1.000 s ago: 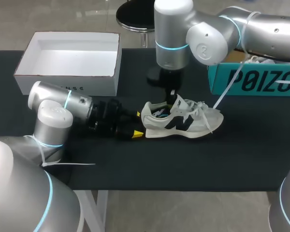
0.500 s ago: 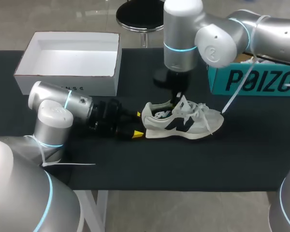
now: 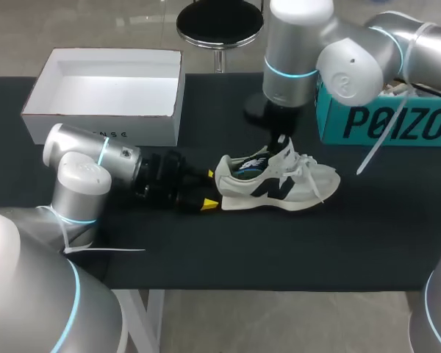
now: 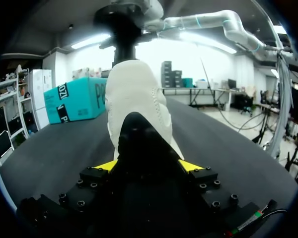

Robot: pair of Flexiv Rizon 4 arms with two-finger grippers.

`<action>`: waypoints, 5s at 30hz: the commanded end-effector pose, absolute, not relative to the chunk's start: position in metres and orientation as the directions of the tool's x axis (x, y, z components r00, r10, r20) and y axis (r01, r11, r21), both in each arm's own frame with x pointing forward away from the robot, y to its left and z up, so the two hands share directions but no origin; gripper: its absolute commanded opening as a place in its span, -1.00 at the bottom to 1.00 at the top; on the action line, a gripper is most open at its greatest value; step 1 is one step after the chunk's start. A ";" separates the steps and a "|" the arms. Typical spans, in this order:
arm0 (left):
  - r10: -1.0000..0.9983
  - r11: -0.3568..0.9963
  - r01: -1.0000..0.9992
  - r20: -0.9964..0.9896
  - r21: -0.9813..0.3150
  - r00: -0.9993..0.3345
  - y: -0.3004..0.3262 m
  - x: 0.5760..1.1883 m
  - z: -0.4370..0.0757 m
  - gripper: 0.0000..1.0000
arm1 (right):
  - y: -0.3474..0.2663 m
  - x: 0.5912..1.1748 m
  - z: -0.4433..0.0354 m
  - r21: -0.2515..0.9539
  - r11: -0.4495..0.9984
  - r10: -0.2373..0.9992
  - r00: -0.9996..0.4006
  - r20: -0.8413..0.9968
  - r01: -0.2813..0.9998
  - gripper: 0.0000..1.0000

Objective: Take the shoe out of the shoebox, open the shoe tongue, remove and reinsert the insole, then place the shoe into the shoebox

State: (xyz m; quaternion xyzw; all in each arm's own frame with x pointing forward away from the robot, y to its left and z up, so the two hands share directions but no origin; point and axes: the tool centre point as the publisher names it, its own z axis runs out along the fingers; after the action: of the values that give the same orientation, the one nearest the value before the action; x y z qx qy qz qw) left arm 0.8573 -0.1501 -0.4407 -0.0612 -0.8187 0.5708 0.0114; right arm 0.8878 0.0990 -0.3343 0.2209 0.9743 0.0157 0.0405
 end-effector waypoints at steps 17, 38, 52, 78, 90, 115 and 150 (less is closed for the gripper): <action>0.115 0.342 0.087 -0.051 -0.936 -0.992 -0.151 0.857 -0.443 -1.00 | 0.105 0.894 -0.321 0.114 0.899 0.433 -0.896 -0.100 0.422 -1.00; 0.115 0.342 0.087 -0.051 -0.936 -0.992 -0.151 0.857 -0.443 -1.00 | 0.131 0.912 -0.333 0.136 0.910 0.404 -0.913 -0.066 0.393 -1.00; 0.115 0.342 0.087 -0.051 -0.936 -0.992 -0.151 0.857 -0.443 -1.00 | 0.155 0.928 -0.322 0.206 0.900 0.409 -0.908 -0.089 0.385 -1.00; 0.115 0.342 0.087 -0.051 -0.936 -0.992 -0.151 0.857 -0.443 -1.00 | 0.170 0.955 -0.272 0.286 0.869 0.451 -0.885 -0.118 0.404 -1.00; 0.115 0.342 0.087 -0.051 -0.936 -0.992 -0.151 0.857 -0.443 -1.00 | 0.154 0.960 -0.227 0.321 0.845 0.497 -0.850 -0.173 0.429 -1.00; 0.115 0.342 0.087 -0.051 -0.936 -0.992 -0.151 0.857 -0.443 -1.00 | 0.142 0.962 -0.150 0.369 0.709 0.679 -0.723 -0.127 0.601 -1.00; 0.115 0.342 0.087 -0.051 -0.936 -0.992 -0.151 0.857 -0.443 -1.00 | 0.138 0.939 -0.135 0.391 0.493 0.825 -0.561 0.075 0.777 -1.00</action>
State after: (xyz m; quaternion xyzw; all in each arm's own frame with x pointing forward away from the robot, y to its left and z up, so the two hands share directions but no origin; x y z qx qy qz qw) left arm 0.8570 -0.1502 -0.4410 -0.0615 -0.8187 0.5708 0.0114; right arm 0.9461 0.1484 -0.1374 0.4109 0.8932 0.1597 0.0885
